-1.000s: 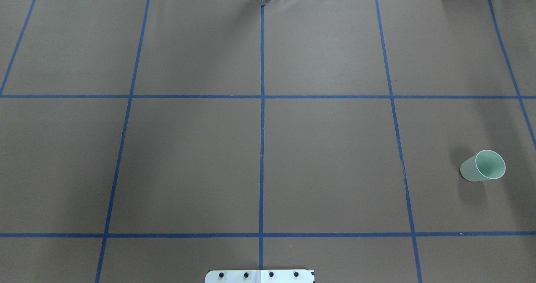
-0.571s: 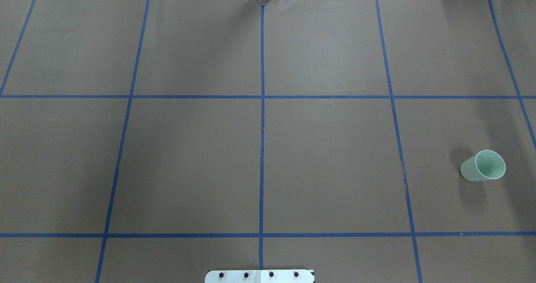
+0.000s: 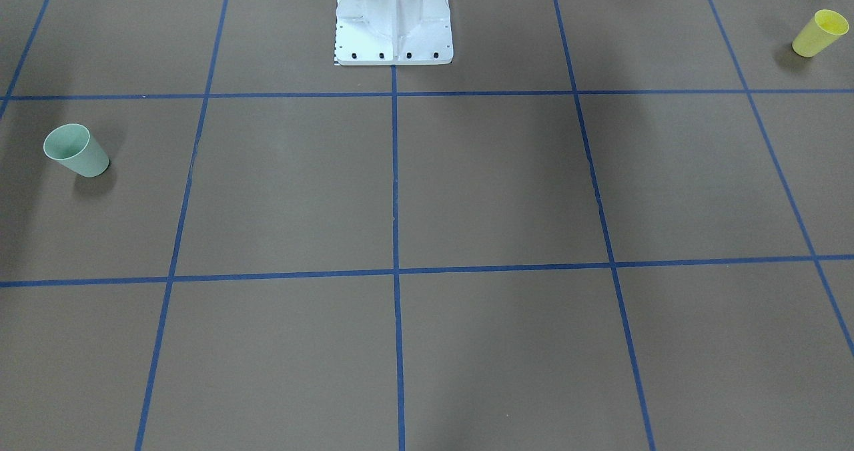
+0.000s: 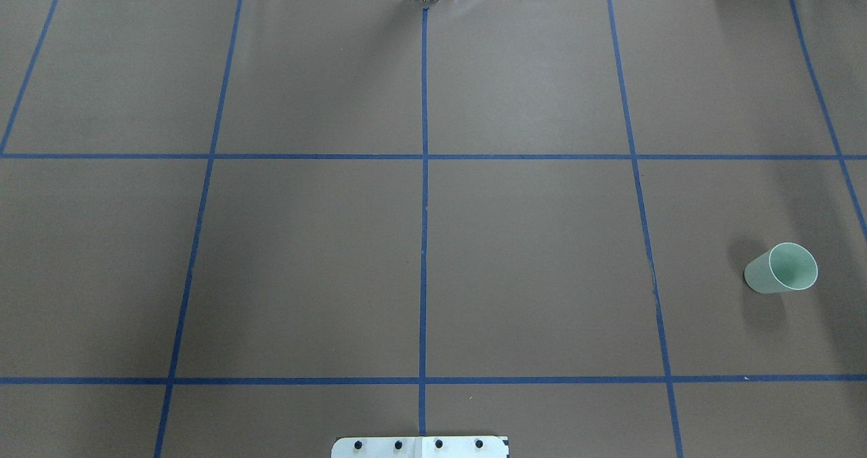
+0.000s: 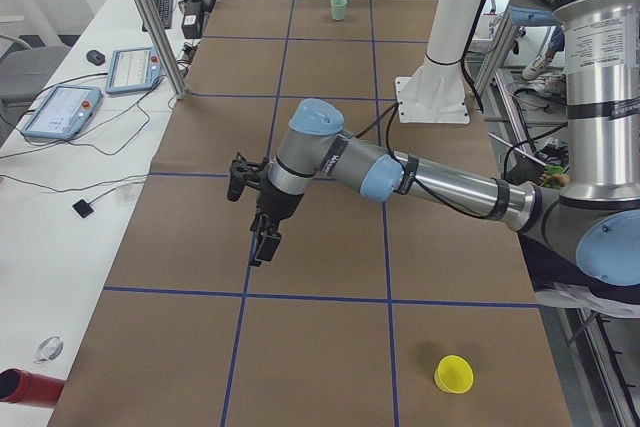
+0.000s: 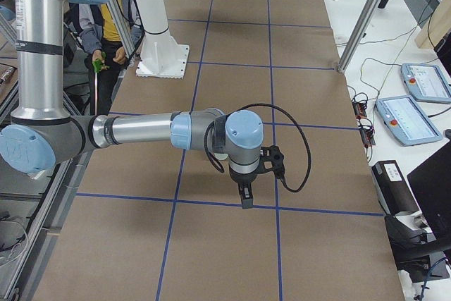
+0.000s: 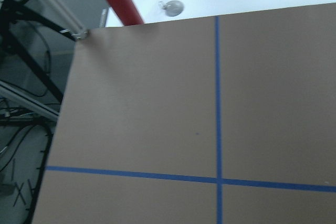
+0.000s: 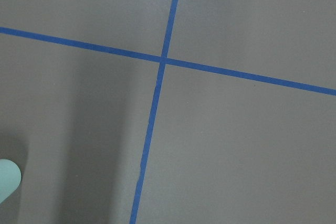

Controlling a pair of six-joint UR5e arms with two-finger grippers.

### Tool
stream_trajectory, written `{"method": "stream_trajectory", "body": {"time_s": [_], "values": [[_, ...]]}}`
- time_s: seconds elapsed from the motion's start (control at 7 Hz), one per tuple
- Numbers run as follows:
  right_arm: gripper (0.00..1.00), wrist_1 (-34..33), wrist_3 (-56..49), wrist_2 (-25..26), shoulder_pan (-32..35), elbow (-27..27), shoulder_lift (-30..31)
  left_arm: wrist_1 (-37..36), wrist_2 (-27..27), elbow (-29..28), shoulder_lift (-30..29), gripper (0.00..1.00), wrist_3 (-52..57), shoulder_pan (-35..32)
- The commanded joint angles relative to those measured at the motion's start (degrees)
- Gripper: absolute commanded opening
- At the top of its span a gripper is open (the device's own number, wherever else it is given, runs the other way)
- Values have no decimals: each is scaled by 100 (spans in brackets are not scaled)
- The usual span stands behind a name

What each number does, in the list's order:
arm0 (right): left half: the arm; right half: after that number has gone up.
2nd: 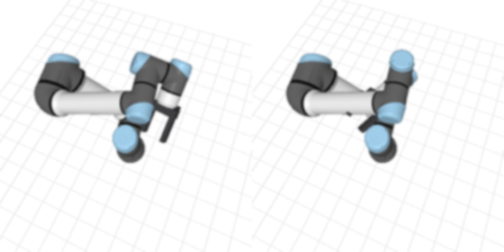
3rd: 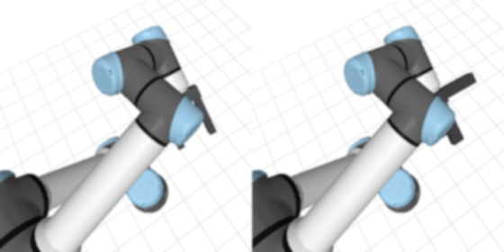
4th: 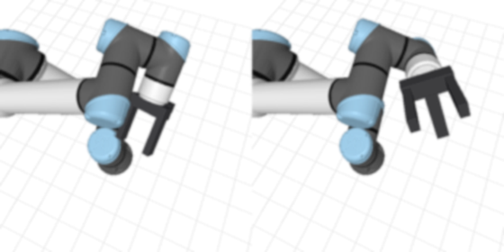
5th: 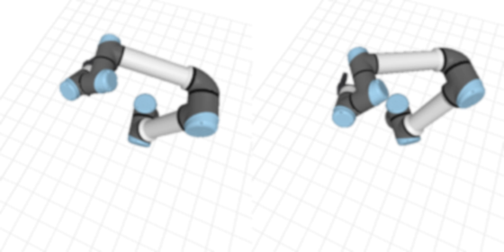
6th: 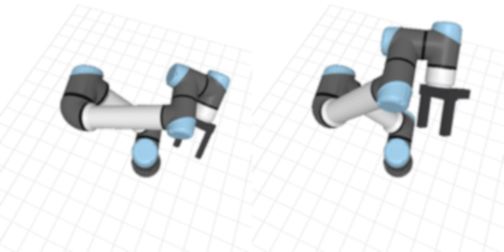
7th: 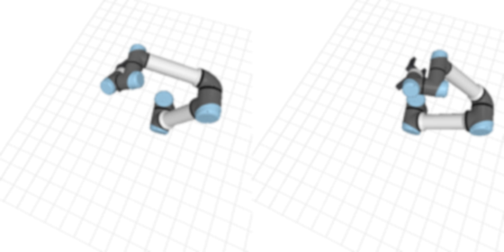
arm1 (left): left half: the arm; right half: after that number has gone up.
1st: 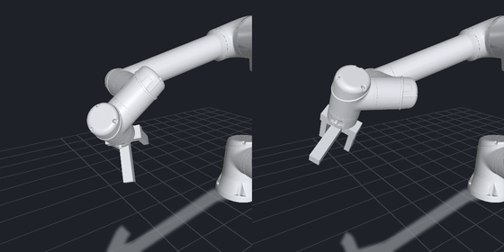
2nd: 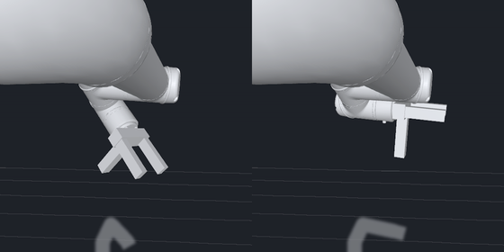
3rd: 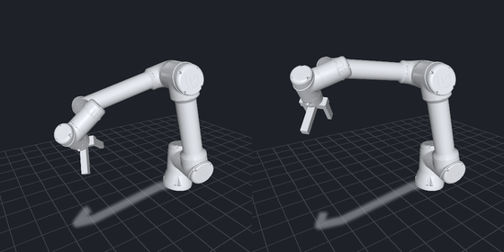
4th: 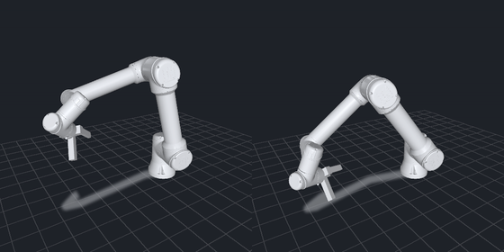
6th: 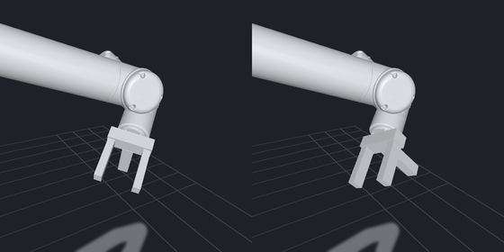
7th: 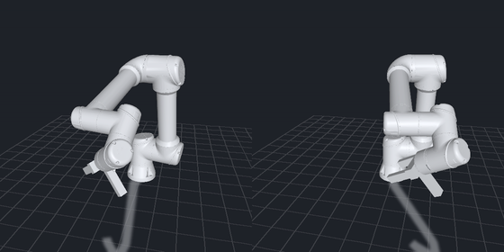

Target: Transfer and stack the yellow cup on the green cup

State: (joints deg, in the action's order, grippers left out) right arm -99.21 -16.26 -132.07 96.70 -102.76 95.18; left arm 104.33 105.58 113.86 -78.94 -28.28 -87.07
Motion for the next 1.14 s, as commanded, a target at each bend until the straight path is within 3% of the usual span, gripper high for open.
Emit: {"method": "stream_trajectory", "body": {"time_s": [0.0,0.29,0.71,0.86,1.0], "values": [[100,104,-9,-12,-2,-7,141,148,-1445,127,745,100,-1026,23],[100,130,-27,-12,-2,-7,176,211,-2608,118,1404,100,-1809,24],[100,815,26,-29,-2,-7,536,141,-3612,118,2161,100,-3284,251],[100,859,70,-47,-2,-7,537,-60,-3841,110,2337,100,-3846,435],[100,860,105,-47,-37,-16,528,-749,-4095,110,2339,100,-4557,698]]}}
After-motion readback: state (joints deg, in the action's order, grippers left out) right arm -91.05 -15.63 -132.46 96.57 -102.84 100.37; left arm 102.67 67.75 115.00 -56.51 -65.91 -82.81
